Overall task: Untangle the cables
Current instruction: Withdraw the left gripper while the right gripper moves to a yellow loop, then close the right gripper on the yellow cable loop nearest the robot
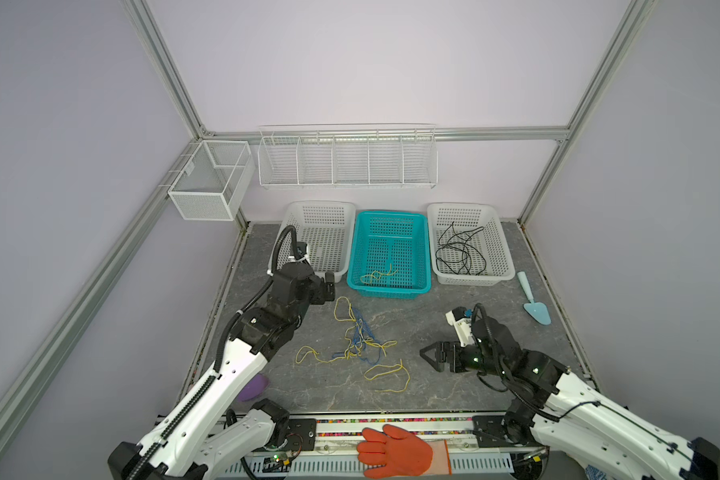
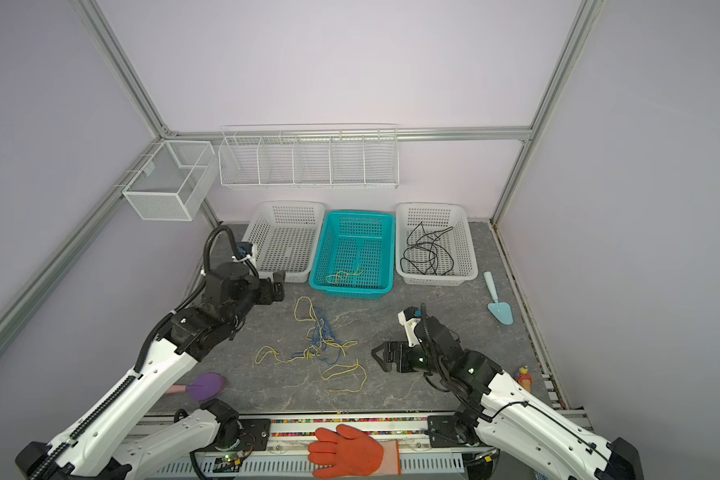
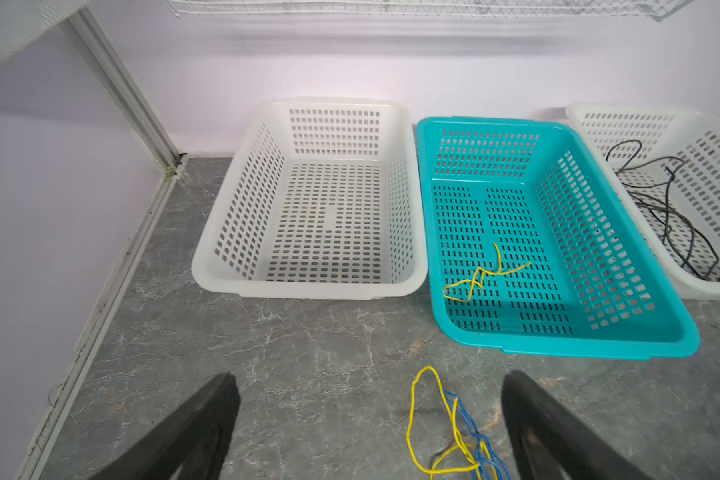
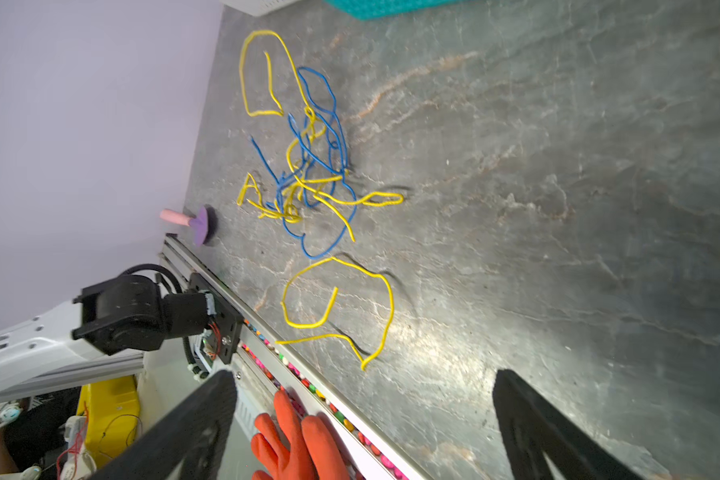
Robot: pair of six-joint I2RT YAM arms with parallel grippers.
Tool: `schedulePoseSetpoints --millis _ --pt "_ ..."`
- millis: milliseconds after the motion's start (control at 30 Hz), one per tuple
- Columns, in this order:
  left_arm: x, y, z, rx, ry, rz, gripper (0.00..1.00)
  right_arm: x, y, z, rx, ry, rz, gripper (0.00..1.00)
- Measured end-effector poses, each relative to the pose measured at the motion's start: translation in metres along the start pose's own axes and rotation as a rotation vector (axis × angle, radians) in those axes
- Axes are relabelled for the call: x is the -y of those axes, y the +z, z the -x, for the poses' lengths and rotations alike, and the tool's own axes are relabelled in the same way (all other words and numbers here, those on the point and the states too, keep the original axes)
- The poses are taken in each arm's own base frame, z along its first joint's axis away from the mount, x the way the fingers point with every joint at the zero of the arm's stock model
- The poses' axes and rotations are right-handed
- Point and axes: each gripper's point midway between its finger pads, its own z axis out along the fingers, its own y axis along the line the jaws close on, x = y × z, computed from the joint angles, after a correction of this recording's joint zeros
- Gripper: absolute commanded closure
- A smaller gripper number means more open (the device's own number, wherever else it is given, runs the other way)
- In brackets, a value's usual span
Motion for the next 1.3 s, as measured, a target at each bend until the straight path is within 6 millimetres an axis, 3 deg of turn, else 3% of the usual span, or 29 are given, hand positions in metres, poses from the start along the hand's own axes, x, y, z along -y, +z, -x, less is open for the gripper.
schedulePoseSetpoints --millis 433,633,833,1300 --pt "-0.009 -0.001 0.013 0.114 -0.017 0.044 0.01 0.006 0.057 -0.055 -0.228 -0.044 -0.159 0.34" --pt "-0.012 -0.002 0.015 0.127 -0.018 0.055 0.01 -0.003 0.077 -0.060 -0.244 -0.086 -0.190 0.41" --pt "-0.012 -0.002 0.013 0.125 -0.016 0.057 0.01 -0.006 0.091 -0.064 -0.259 -0.104 -0.212 0.55" --pt "-0.012 -0.001 0.013 0.125 -0.008 0.057 0.01 -0.004 0.098 -0.061 -0.248 -0.110 -0.242 0.67"
